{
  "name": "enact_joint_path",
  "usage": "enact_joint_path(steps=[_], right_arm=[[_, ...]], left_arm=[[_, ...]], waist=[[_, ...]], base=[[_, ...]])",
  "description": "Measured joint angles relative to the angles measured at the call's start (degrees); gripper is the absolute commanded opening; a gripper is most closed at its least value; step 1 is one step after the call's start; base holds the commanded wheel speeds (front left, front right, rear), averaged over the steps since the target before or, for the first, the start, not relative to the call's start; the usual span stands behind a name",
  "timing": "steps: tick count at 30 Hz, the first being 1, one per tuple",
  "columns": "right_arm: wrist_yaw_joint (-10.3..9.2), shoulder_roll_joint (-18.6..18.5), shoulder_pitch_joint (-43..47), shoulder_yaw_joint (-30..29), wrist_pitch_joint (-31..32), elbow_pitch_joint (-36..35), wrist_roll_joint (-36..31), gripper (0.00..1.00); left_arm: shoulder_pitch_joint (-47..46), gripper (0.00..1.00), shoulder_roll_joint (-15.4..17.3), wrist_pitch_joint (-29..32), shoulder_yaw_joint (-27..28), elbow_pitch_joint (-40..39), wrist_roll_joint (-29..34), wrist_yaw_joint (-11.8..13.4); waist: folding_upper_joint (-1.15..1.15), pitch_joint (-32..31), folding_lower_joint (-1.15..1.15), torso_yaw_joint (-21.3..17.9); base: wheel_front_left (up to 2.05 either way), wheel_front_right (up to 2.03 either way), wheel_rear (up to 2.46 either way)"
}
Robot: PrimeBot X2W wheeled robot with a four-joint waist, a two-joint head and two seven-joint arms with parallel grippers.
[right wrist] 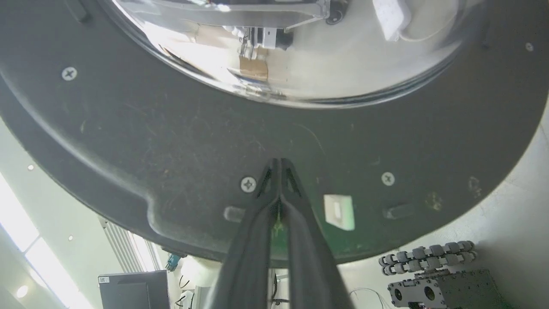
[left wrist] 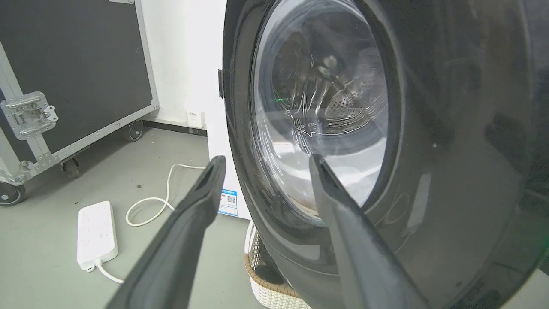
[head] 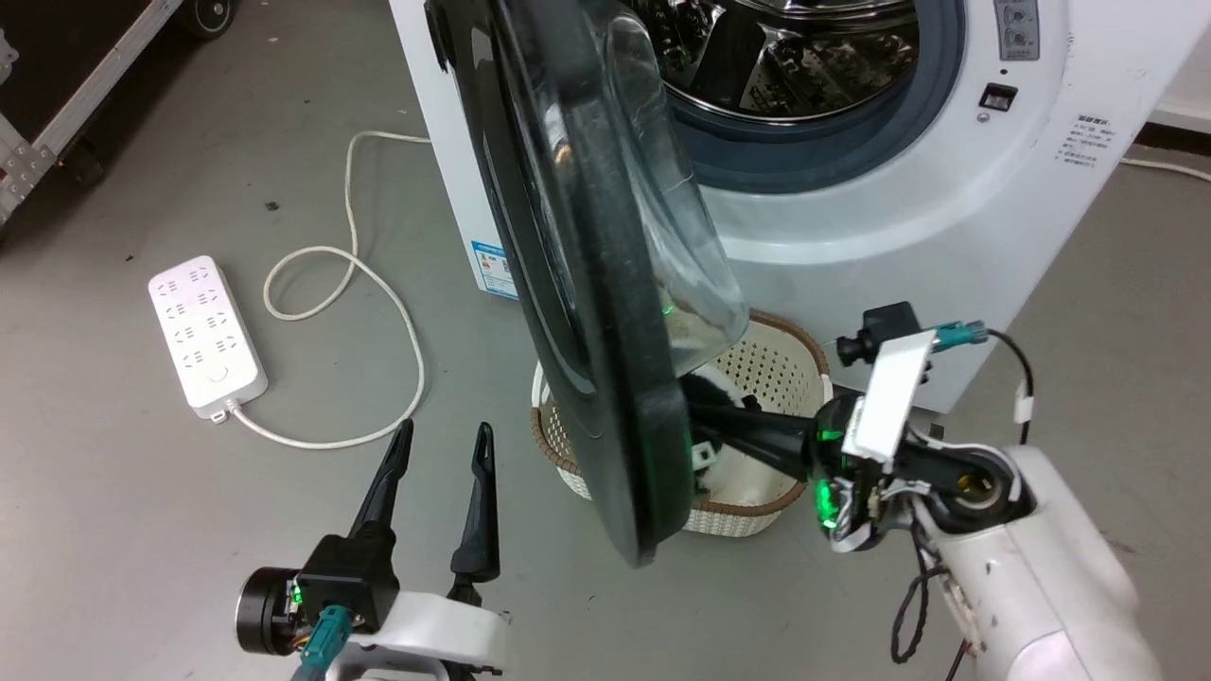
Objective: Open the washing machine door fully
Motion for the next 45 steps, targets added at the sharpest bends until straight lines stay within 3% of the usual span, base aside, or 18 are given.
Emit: enact_joint_path(steps=[6, 7, 8, 9, 14, 22, 26, 28, 33, 38, 40, 45], right_arm=[[0.0, 0.07, 0.36, 3.24, -4.94, -0.37, 2.11, 0.0], [0.0, 0.07, 0.36, 3.21, -5.91, -0.38, 1.65, 0.08], [0.0, -0.04, 0.36, 2.96, -7.1, -0.44, 1.08, 0.44], [0.0, -0.23, 0.36, 2.58, -8.36, -0.69, 0.54, 1.0], [0.0, -4.16, 0.79, -0.16, -19.63, -7.71, -5.98, 1.0], [0.02, -15.6, 7.21, 3.94, -44.8, -23.29, -29.33, 1.0], [0.03, -20.52, 10.31, 4.24, -58.51, -26.41, -42.81, 1.0], [0.03, -21.04, 12.65, 2.75, -63.04, -26.51, -48.94, 1.0], [0.03, -17.29, 21.28, -4.25, -65.84, -29.1, -63.33, 1.0], [0.03, -8.5, 30.77, -12.22, -66.12, -36.19, -76.72, 1.0], [0.03, -2.92, 35.13, -14.81, -66.12, -38.8, -82.2, 1.0], [0.04, -0.43, 38.32, -14.75, -66.12, -38.9, -83.87, 1.0]], left_arm=[[0.04, 1.0, 0.0, 0.0, 0.59, 0.16, 0.41, -0.47], [0.04, 1.0, 0.0, 0.0, 0.74, 0.16, 0.42, -0.49], [0.04, 1.0, 0.0, 0.0, 0.8, 0.16, 0.42, -0.49], [0.04, 1.0, 0.0, 0.0, 0.82, 0.15, 0.42, -0.49], [0.04, 1.0, 0.01, 0.0, 1.41, -0.11, 0.4, -0.51], [0.03, 1.0, 0.0, -0.01, 4.39, -0.66, 0.34, -0.88], [0.07, 1.0, 0.01, -0.01, 6.81, -0.82, 0.33, -1.4], [0.38, 1.0, -0.01, 0.0, 7.78, -1.01, 0.32, -1.53], [2.86, 1.0, -0.01, -0.01, 8.68, -1.16, 0.33, -2.64], [4.27, 1.0, 0.01, -0.01, 8.62, -0.47, 0.32, -3.64], [5.09, 1.0, -0.01, 0.0, 8.09, 0.35, 0.37, -4.03], [5.17, 1.0, 0.0, -0.01, 7.58, 1.13, 0.43, -4.03]], waist=[[0.0, -0.27, 0.01, -0.32], [0.0, -0.31, 0.01, -0.5], [0.0, -0.39, 0.01, -0.73], [0.0, -0.5, 0.01, -0.97], [0.0, -1.38, 0.01, -2.48], [0.0, -2.72, 0.01, -6.27], [0.0, -3.64, 0.01, -8.36], [0.0, -4.21, 0.01, -9.35], [0.0, -5.7, 0.0, -11.41], [0.0, -6.17, 0.0, -12.42], [0.0, -6.16, 0.0, -12.75], [0.0, -6.01, 0.01, -12.83]], base=[[0.0, 0.0, 0.0], [0.0, 0.0, 0.0], [0.0, 0.0, 0.0], [0.0, 0.0, 0.0], [0.0, 0.0, 0.0], [0.0, 0.0, 0.0], [0.0, 0.0, 0.0], [0.0, 0.0, 0.0], [0.0, 0.0, 0.0], [0.0, 0.0, 0.0], [0.0, 0.0, 0.0], [0.0, 0.0, 0.0]])
